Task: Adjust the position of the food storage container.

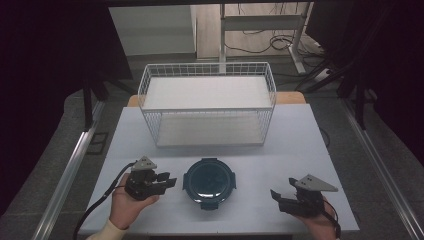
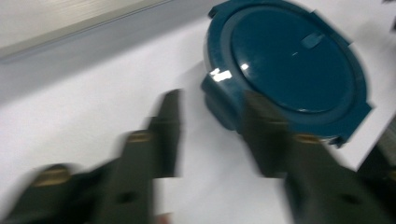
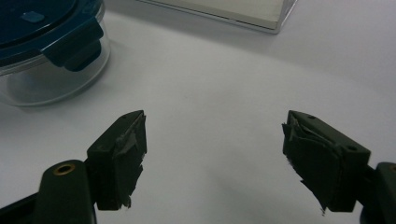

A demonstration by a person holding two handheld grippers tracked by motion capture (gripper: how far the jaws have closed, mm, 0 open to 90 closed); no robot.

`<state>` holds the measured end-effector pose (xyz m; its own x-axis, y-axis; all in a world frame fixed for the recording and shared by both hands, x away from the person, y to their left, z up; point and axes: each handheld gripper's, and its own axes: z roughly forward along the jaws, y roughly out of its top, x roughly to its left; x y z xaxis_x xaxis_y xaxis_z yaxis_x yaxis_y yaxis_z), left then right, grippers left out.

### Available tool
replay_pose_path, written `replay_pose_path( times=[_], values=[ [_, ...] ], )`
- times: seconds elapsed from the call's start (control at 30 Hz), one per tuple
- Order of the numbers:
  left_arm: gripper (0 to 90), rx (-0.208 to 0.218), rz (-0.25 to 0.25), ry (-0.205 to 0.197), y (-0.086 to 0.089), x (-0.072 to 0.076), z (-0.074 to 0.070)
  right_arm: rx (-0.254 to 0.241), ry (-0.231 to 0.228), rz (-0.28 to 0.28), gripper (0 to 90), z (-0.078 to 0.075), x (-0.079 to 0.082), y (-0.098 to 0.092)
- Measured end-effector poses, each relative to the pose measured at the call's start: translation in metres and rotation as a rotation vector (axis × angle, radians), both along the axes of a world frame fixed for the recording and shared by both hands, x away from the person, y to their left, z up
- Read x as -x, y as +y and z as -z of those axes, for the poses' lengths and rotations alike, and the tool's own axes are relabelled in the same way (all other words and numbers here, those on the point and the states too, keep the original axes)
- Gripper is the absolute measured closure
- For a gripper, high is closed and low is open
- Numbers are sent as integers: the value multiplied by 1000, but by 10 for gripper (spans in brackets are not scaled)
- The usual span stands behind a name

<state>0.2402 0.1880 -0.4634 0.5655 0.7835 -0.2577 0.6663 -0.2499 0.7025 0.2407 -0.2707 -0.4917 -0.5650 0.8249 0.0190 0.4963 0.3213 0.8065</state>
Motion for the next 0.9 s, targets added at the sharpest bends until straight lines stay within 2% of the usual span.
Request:
replay_pose_path(
  times=[0.03,0.1,0.17,0.23,0.4,0.5,0.9],
  values=[
    [466,0,0,0,0,0,0,-2,0,-4,213,0,0,1],
    [359,49,-24,16,2,3,0,-7,1,-11,213,0,1,2],
    [305,77,-26,29,3,5,1,-10,0,-22,213,0,1,3],
    [279,84,-26,28,3,7,2,-12,0,-27,213,0,1,4],
    [267,75,-20,25,1,13,6,-13,-3,-44,212,1,1,5],
    [267,88,-20,24,1,12,5,-20,-6,-52,212,1,1,6],
    [264,83,-29,17,2,11,5,-30,-12,-66,205,-1,1,9]
  ],
)
